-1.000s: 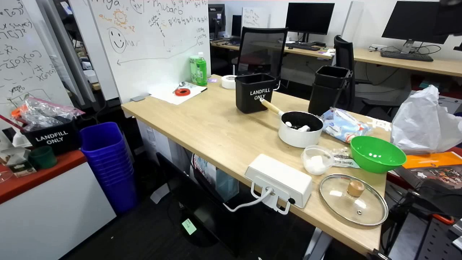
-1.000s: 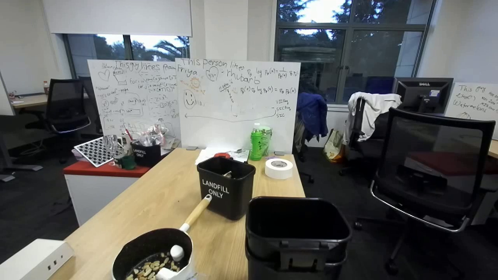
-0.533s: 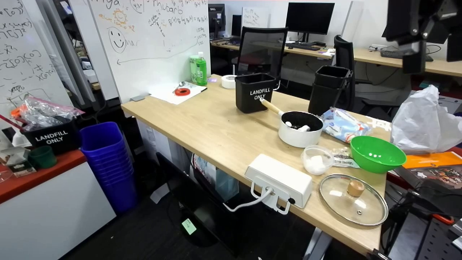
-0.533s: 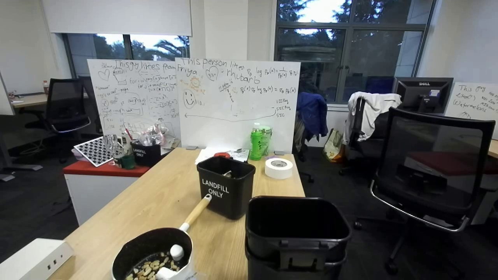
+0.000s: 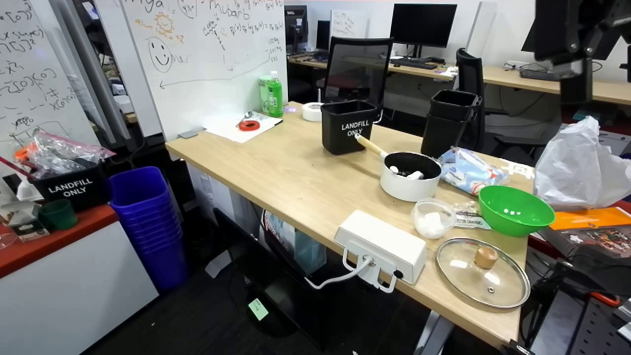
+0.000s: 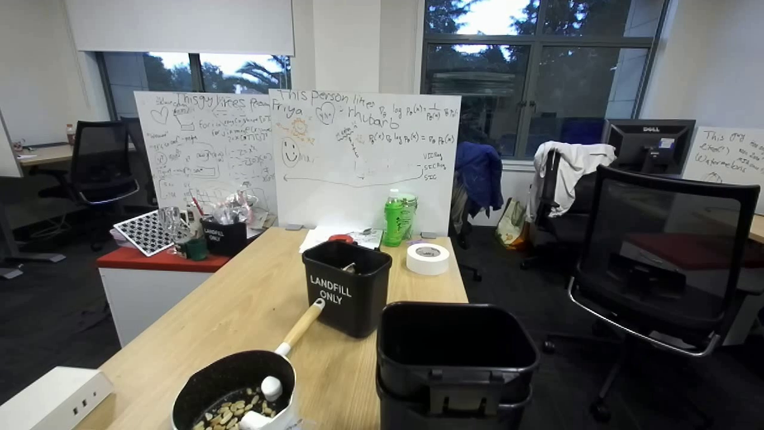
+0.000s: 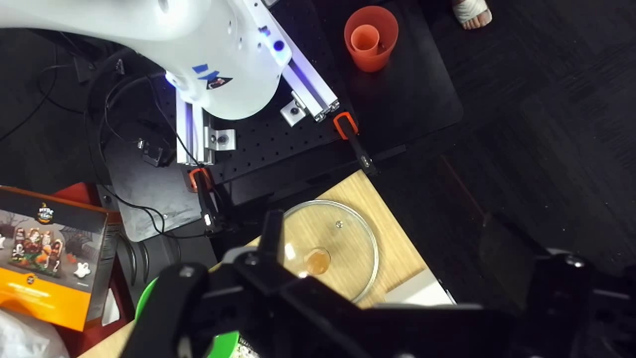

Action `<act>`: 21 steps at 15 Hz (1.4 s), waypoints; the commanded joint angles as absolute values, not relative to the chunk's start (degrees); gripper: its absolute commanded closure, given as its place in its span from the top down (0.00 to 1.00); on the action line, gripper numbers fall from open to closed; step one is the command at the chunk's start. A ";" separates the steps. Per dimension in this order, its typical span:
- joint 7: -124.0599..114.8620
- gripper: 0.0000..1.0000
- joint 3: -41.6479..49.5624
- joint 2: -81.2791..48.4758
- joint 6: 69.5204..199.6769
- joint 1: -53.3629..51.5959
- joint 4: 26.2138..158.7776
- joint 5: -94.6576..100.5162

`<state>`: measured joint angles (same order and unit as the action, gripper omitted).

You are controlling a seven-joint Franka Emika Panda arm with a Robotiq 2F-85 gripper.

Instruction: Move the small clear bowl to the left side of the table

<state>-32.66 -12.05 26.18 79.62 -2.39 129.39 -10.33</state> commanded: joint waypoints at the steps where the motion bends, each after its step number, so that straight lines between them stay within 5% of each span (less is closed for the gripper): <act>1: -34.91 1.00 -12.36 25.39 81.19 -1.52 130.93 -10.95; 6: -44.03 1.00 -12.11 23.55 92.00 -0.68 139.07 -12.32; 15: -41.85 1.00 -11.50 23.39 89.48 -1.81 137.33 -10.82; 21: -48.03 1.00 -10.89 21.67 108.21 -1.03 143.92 -14.04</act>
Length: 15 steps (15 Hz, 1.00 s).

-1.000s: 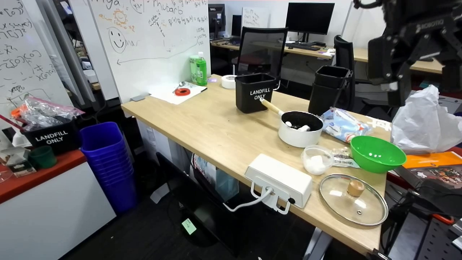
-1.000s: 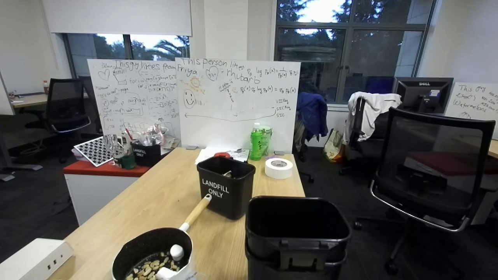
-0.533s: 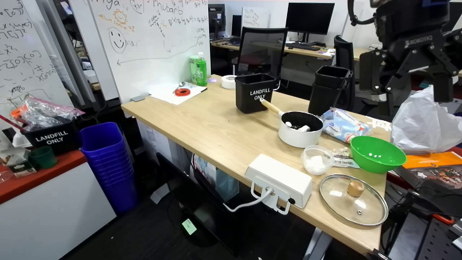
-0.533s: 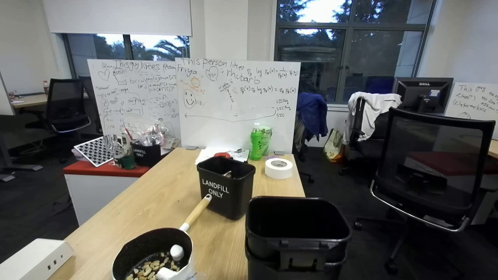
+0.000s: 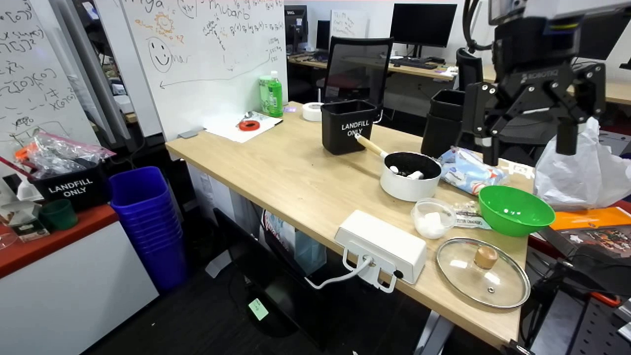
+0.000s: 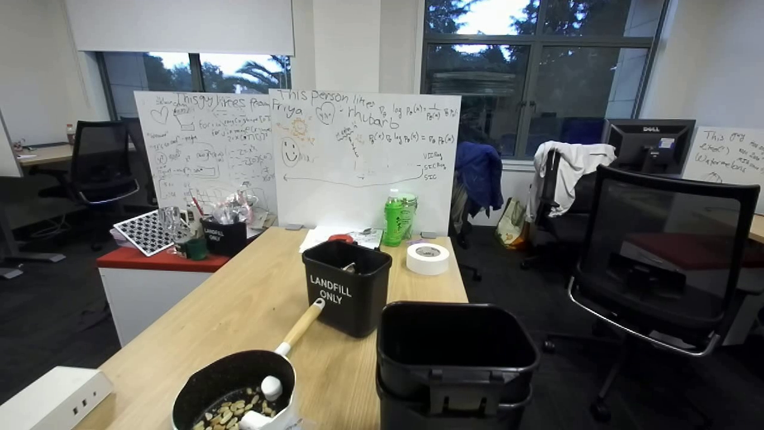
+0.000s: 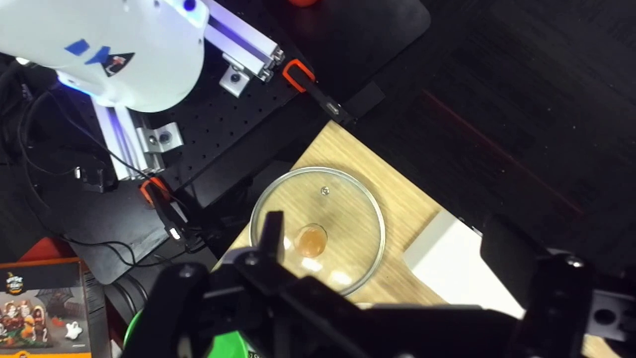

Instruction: Move the small clear bowl to the left side of the table

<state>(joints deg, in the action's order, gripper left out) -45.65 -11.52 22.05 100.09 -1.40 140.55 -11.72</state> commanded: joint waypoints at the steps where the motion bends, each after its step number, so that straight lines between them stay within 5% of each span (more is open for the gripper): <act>1: -49.15 1.00 -10.90 21.87 113.50 -0.97 146.05 -14.02; 6: -55.15 1.00 -11.62 20.87 131.91 -1.03 153.64 -11.15; 15: -54.77 1.00 -10.75 20.52 130.18 -2.05 153.75 -11.48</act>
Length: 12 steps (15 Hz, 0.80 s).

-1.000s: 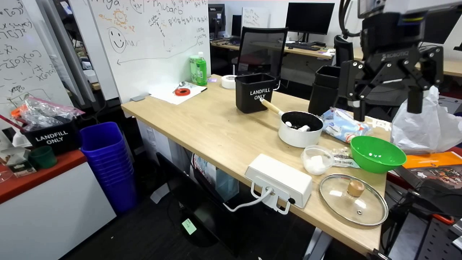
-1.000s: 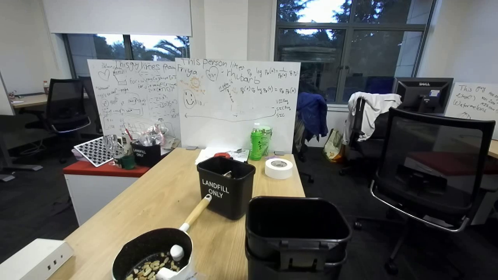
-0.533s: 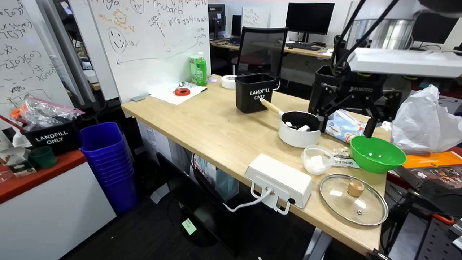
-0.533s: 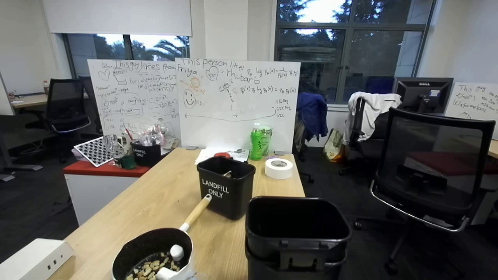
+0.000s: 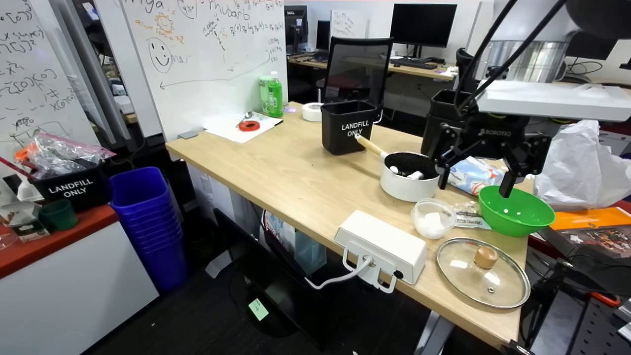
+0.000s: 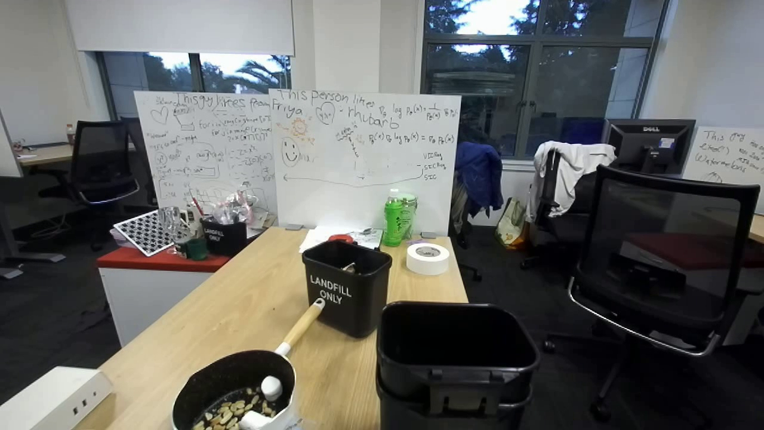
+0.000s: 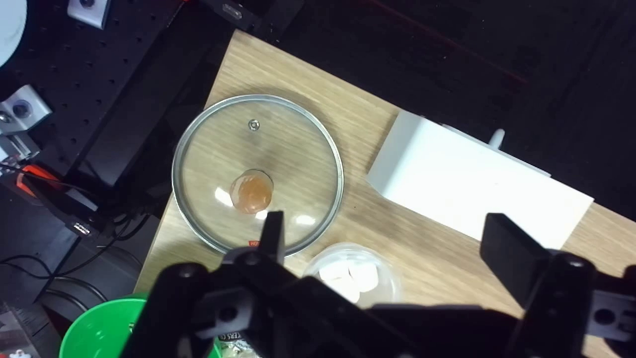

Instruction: Move the small clear bowl to the left side of the table

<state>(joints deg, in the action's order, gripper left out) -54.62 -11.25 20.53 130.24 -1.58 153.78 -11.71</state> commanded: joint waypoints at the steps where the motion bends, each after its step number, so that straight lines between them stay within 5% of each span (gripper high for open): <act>1: -54.82 1.00 -10.53 19.40 129.81 -1.77 153.31 -11.46; 12: -56.58 1.00 -6.06 3.54 148.44 -1.34 152.47 -15.02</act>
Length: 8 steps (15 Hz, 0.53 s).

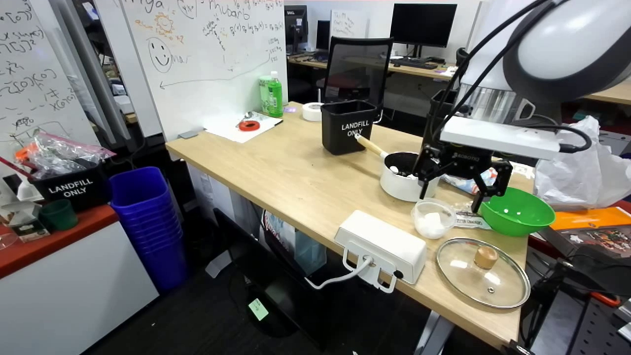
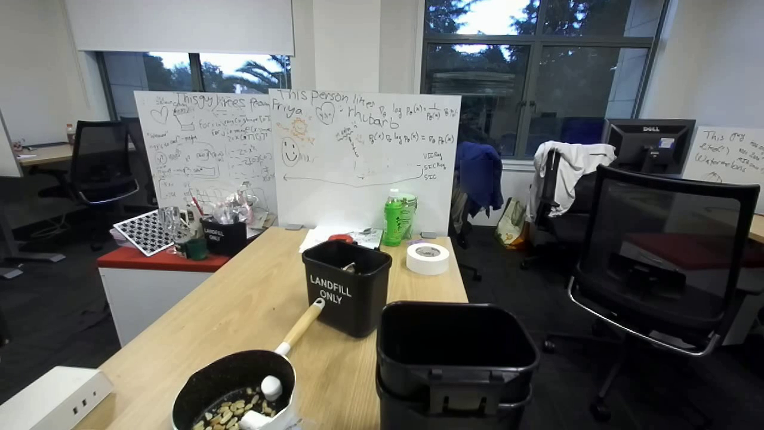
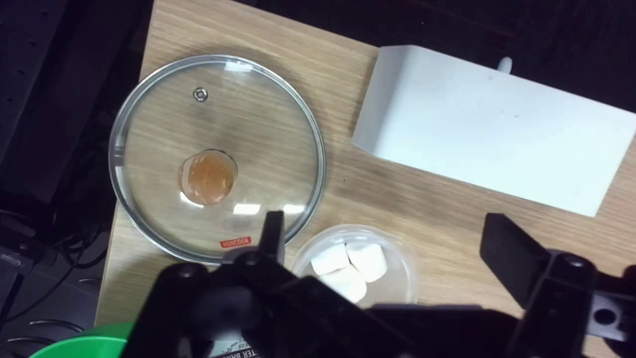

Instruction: Move the small clear bowl to the left side of the table

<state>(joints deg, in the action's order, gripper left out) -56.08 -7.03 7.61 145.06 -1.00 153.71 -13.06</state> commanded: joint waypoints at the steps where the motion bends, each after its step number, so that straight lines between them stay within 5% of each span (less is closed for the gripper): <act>1: -55.99 1.00 -5.66 2.23 150.12 -1.57 152.27 -15.88; 8: -56.32 1.00 -4.07 -6.20 157.93 -2.05 148.13 -15.36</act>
<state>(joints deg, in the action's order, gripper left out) -56.12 -5.28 -2.83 155.51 -1.25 150.31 -15.47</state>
